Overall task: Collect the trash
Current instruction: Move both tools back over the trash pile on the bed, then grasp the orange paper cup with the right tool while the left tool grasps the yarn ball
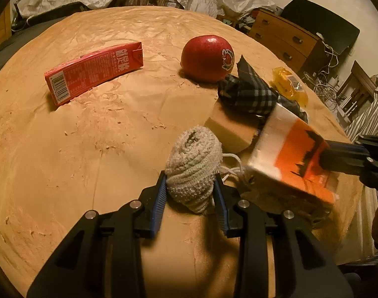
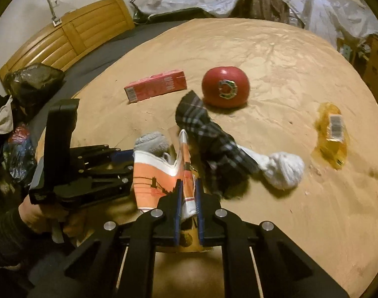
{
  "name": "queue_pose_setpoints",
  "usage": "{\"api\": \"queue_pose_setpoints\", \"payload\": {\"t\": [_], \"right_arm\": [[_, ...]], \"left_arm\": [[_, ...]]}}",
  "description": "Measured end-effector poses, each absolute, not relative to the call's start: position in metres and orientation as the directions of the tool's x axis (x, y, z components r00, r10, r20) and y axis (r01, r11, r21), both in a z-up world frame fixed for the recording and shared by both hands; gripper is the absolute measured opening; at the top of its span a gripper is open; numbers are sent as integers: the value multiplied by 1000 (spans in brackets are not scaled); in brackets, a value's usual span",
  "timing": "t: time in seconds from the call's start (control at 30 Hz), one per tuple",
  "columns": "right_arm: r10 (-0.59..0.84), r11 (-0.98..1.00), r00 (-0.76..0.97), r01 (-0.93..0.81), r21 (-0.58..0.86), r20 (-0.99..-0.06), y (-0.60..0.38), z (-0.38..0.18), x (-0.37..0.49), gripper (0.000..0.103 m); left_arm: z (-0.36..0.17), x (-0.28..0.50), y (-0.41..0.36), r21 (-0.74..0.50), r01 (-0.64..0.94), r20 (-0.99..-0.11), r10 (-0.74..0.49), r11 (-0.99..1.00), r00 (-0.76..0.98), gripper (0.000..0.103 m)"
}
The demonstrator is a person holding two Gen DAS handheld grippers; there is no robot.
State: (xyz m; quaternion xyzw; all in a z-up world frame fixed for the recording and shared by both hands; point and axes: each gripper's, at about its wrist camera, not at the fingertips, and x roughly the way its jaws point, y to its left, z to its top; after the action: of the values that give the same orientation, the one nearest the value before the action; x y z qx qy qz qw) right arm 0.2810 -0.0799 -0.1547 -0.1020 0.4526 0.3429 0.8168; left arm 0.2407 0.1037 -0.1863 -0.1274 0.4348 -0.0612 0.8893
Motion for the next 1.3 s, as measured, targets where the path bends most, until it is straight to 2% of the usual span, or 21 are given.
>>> {"api": "queue_pose_setpoints", "payload": {"t": [0.13, 0.27, 0.4, 0.57, 0.6, 0.63, 0.7, 0.8, 0.83, 0.87, 1.0, 1.17, 1.2, 1.23, 1.27, 1.3], "right_arm": [[450, 792, 421, -596, 134, -788, -105, -145, 271, 11], [471, 860, 506, -444, 250, -722, -168, -135, 267, 11], [404, 907, 502, -327, 265, -765, -217, -161, 263, 11], [360, 925, 481, -298, 237, -799, -240, -184, 250, 12], [356, 925, 483, -302, 230, -800, -240, -183, 249, 25], [348, 927, 492, -309, 214, -798, -239, -182, 247, 46], [347, 921, 507, -343, 185, -789, -235, -174, 239, 66], [349, 910, 517, -385, 152, -782, -226, -164, 231, 78], [354, 906, 511, -394, 152, -783, -224, -163, 230, 79], [355, 901, 504, -408, 146, -787, -220, -162, 229, 80], [353, 892, 487, -432, 131, -799, -211, -163, 236, 86], [325, 879, 449, -468, 91, -833, -194, -174, 252, 86], [319, 878, 446, -471, 84, -837, -192, -176, 254, 86], [310, 877, 445, -475, 72, -840, -189, -178, 257, 86], [300, 874, 443, -482, 58, -845, -186, -180, 259, 86], [296, 872, 438, -487, 53, -849, -183, -182, 261, 86]], "left_arm": [[-185, 238, 106, -291, -14, -756, -221, 957, 616, 34], [-185, 236, 108, -287, -18, -758, -216, 958, 615, 34], [-184, 233, 107, -274, -18, -761, -206, 962, 615, 34], [-184, 225, 114, -287, -30, -758, -208, 957, 619, 37], [-184, 224, 117, -293, -36, -757, -209, 955, 619, 38], [-183, 222, 120, -291, -43, -756, -203, 956, 622, 43], [-179, 215, 125, -272, -57, -752, -176, 961, 635, 53], [-175, 205, 130, -256, -59, -744, -158, 965, 649, 70], [-175, 204, 130, -247, -56, -744, -152, 967, 651, 76], [-175, 203, 129, -231, -53, -744, -141, 972, 653, 78], [-178, 210, 119, -243, -15, -750, -178, 970, 637, 79], [-184, 225, 115, -210, -8, -762, -159, 978, 628, 77], [-185, 227, 115, -193, -7, -766, -146, 981, 626, 72], [-185, 228, 116, -184, -9, -768, -138, 983, 625, 59], [-185, 227, 120, -194, -13, -769, -144, 981, 623, 51], [-185, 227, 124, -203, -17, -768, -148, 979, 623, 48]]}}
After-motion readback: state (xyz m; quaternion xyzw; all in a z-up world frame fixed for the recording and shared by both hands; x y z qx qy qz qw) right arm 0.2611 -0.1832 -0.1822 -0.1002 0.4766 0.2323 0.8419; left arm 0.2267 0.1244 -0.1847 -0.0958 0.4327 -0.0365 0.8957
